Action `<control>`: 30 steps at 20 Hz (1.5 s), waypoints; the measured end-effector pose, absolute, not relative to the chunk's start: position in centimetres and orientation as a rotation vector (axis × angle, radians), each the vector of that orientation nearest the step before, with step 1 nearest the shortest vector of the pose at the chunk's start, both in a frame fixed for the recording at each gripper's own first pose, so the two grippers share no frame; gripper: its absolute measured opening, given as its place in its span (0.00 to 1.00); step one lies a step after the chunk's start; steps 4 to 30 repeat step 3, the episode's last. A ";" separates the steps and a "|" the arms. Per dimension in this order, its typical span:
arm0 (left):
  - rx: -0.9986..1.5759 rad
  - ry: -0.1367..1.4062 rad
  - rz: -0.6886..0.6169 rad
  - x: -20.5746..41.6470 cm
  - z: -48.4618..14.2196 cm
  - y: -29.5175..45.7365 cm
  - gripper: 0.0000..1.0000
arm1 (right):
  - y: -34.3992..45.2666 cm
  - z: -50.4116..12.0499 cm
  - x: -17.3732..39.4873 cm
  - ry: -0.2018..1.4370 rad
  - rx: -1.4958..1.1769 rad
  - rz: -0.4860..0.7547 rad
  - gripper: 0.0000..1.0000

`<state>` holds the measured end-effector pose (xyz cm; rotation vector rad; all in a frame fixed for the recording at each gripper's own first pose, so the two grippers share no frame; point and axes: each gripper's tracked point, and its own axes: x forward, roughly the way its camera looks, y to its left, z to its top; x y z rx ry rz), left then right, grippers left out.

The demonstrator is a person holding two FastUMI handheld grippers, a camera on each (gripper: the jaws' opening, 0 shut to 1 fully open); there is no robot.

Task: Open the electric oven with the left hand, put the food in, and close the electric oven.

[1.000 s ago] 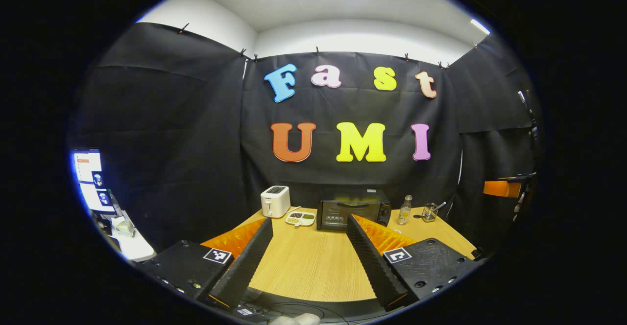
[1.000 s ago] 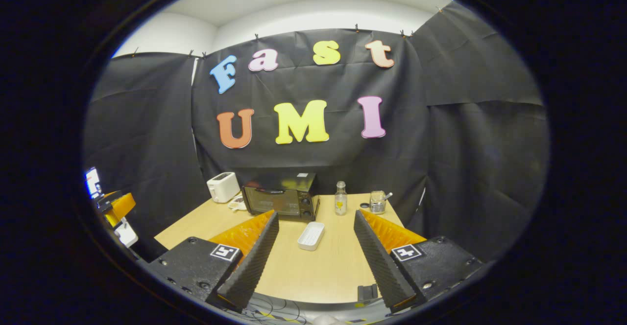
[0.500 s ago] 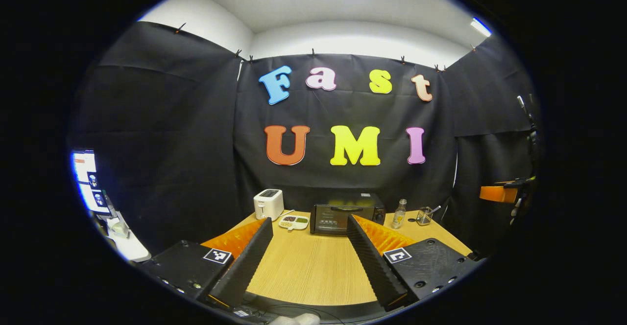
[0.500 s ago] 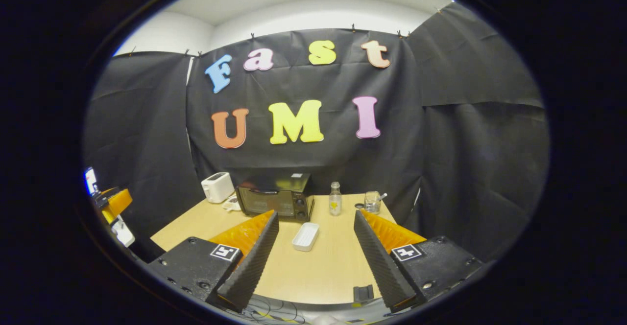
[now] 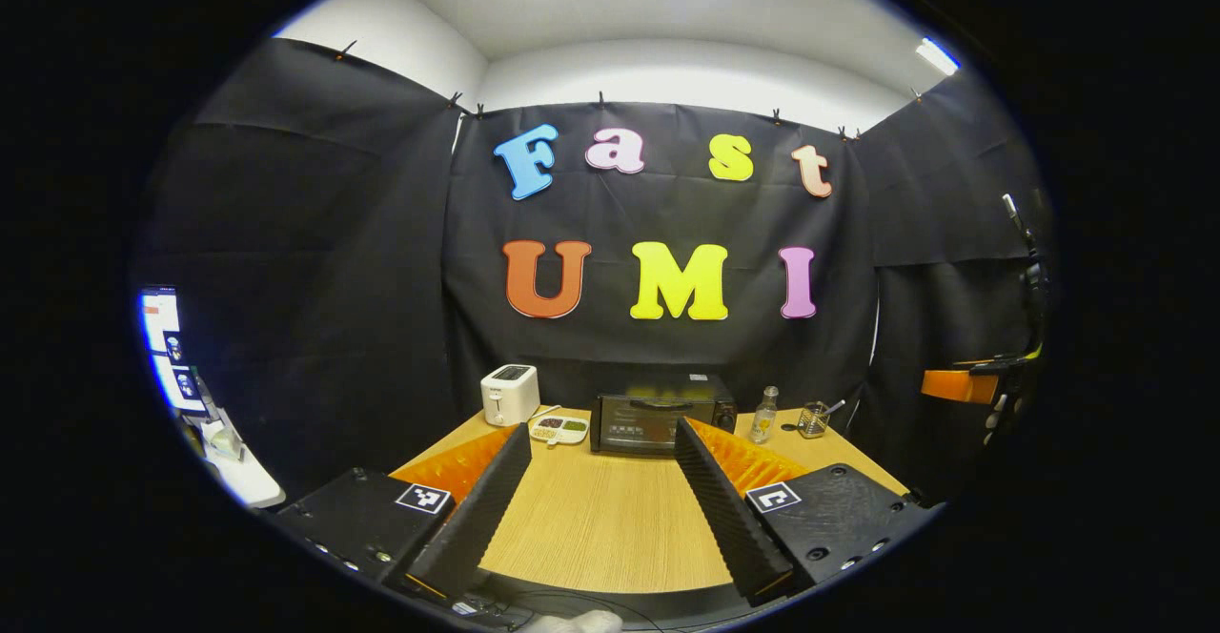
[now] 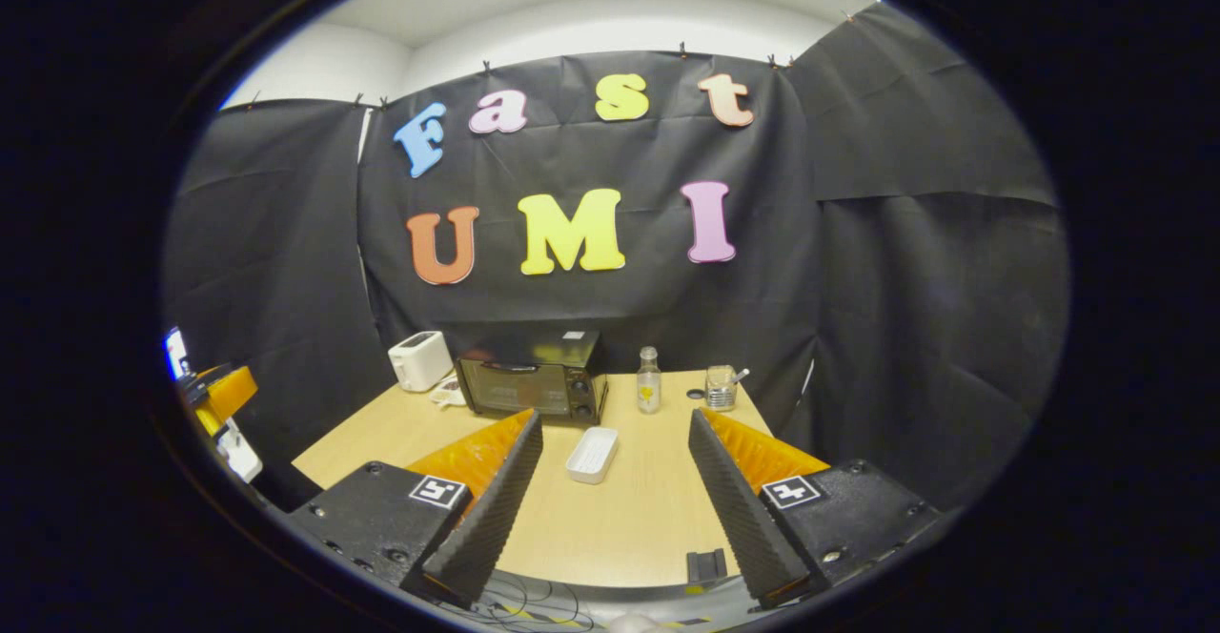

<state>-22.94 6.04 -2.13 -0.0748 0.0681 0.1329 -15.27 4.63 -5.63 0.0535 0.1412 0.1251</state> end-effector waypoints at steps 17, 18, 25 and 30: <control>-0.077 0.077 0.128 -23.0 -2.5 6.2 0.97 | 5.0 -5.5 -15.3 0.140 0.051 0.126 0.98; -0.077 0.077 0.128 -23.0 -2.5 6.2 0.97 | 5.0 -5.5 -15.3 0.140 0.051 0.126 0.98; -0.077 0.077 0.128 -23.0 -2.5 6.2 0.97 | 5.0 -5.5 -15.3 0.140 0.051 0.126 0.98; -0.077 0.077 0.128 -23.0 -2.5 6.2 0.97 | 5.0 -5.5 -15.3 0.140 0.051 0.126 0.98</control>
